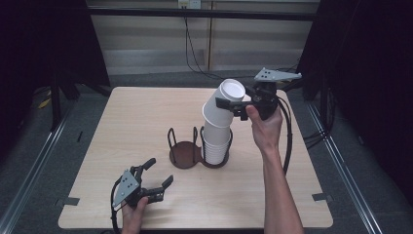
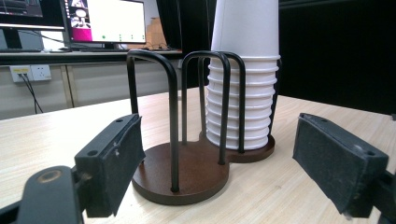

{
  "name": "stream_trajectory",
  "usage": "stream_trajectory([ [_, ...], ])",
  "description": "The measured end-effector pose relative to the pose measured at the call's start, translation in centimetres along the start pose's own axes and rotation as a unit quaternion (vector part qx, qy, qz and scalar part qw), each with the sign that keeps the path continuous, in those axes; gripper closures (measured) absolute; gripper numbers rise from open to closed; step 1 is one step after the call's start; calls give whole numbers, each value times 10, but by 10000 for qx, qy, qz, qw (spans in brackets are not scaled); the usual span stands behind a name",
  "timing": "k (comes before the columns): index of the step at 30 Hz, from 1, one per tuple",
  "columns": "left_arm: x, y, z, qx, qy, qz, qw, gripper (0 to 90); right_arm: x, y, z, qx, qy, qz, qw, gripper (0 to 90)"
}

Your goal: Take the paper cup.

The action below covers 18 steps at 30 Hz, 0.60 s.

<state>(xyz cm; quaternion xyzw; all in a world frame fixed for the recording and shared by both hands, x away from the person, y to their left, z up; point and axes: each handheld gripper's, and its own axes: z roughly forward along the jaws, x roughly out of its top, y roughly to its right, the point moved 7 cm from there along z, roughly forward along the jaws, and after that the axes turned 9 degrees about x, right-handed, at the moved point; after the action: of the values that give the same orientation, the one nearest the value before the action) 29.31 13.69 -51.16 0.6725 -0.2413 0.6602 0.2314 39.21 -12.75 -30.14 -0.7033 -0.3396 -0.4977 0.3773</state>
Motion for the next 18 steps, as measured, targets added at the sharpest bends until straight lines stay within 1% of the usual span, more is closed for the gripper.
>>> stream_trajectory([
  [3, 0, 0, 0, 1, 1, 0, 10000, 160, 1, 0, -2, -14, 32, -13, 10000, 234],
  [7, 0, 0, 0, 2, 1, -27, 10000, 160, 5, -2, -8, -35, 201, -51, 9998, 234],
  [10, 0, 0, 0, 0, 1, -20, 10000, 160, 7, -4, -11, -10, 339, -43, 9994, 235],
  [13, 0, 0, 0, 0, 1, -19, 10000, 159, 7, -6, -13, 20, 381, -56, 9993, 235],
  [15, 0, 0, 0, 0, 1, -19, 10000, 159, 7, -8, -16, 38, 513, -89, 9986, 235],
  [18, 0, 0, 0, 1, 1, -20, 10000, 159, 8, -11, -21, 89, 644, -58, 9979, 235],
])
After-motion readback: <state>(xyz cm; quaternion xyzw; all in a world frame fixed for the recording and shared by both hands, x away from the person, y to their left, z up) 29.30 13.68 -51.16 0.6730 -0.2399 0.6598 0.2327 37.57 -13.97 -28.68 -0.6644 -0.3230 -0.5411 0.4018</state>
